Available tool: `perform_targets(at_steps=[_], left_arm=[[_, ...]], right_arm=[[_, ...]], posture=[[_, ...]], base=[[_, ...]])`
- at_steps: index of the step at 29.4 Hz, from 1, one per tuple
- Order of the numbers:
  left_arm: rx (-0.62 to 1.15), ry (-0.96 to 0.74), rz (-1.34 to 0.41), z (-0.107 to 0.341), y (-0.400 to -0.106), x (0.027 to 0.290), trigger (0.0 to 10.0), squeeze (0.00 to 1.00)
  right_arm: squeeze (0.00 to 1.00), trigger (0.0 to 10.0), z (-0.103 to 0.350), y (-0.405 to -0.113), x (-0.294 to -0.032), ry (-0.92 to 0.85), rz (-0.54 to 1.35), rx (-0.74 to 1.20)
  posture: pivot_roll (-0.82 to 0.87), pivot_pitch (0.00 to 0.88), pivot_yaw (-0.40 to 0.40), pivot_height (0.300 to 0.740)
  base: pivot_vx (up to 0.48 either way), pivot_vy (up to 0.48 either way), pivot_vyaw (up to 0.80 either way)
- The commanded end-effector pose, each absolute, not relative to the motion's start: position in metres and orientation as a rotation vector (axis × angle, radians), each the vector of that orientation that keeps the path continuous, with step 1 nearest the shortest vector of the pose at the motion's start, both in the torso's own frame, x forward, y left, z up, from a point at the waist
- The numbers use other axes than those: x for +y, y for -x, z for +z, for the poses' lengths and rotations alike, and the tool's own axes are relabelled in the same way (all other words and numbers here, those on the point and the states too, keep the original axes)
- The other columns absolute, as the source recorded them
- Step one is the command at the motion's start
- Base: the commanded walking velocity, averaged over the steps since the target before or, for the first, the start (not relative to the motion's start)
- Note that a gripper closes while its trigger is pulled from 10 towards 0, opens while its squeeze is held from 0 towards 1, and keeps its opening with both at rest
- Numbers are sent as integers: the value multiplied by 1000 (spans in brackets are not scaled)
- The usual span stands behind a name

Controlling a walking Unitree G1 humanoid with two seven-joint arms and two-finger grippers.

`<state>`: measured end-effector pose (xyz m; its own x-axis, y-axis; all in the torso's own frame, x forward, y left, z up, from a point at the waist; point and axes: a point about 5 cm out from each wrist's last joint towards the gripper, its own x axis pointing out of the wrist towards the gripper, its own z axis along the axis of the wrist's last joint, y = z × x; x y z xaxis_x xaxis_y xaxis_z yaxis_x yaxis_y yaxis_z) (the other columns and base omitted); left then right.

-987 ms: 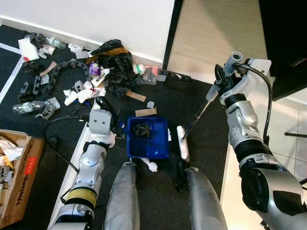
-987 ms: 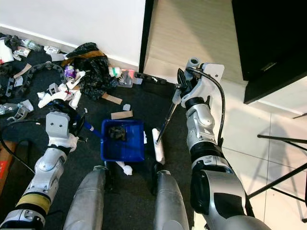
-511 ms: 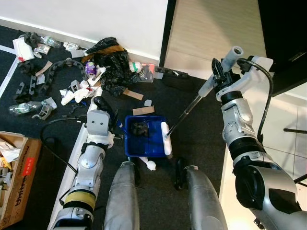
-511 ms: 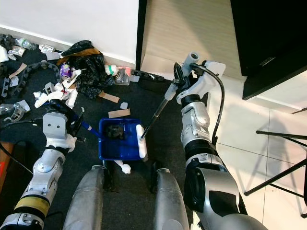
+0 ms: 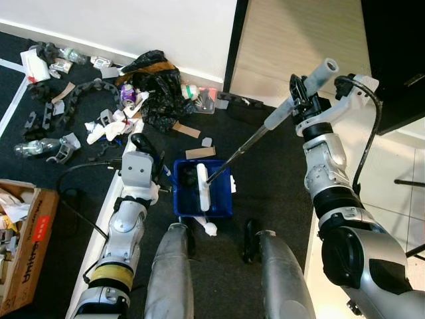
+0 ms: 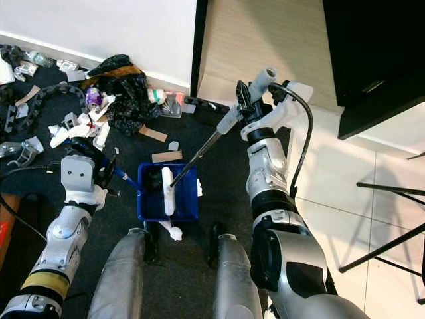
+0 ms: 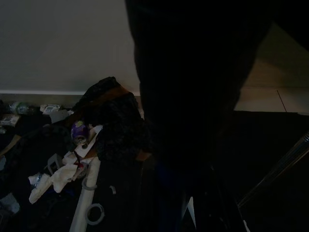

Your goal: Sweep floor

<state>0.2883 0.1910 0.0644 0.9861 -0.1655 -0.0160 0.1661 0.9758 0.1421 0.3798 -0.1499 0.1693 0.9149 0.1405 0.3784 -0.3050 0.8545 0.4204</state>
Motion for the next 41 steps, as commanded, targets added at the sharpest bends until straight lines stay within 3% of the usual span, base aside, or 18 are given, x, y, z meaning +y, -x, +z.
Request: perform_targets(at_steps=[1,4,6,15,41], left_arm=[[113,-131,-186,41,-276,185,10000,0],[113,-131,-181,41,-277,183,10000,0],[112,-145,-168,42,-279,184,10000,0],[58,-289,-176,63,-292,195,10000,0],[-12,-368,-199,81,-292,188,10000,0]], right_arm=[[0,10000,166,-377,-153,-516,241,-355],[0,10000,183,-377,-173,-465,220,-423],[0,10000,209,-377,-202,-432,175,-517],[0,10000,217,-373,-227,-277,131,-511],[0,10000,165,-365,-197,-235,179,-348]], posture=[[123,433,-67,740],[121,428,-73,740],[108,421,-76,740],[111,417,-59,740],[137,443,-58,740]], base=[[0,0,0],[0,0,0],[0,0,0],[0,0,0],[0,0,0]])
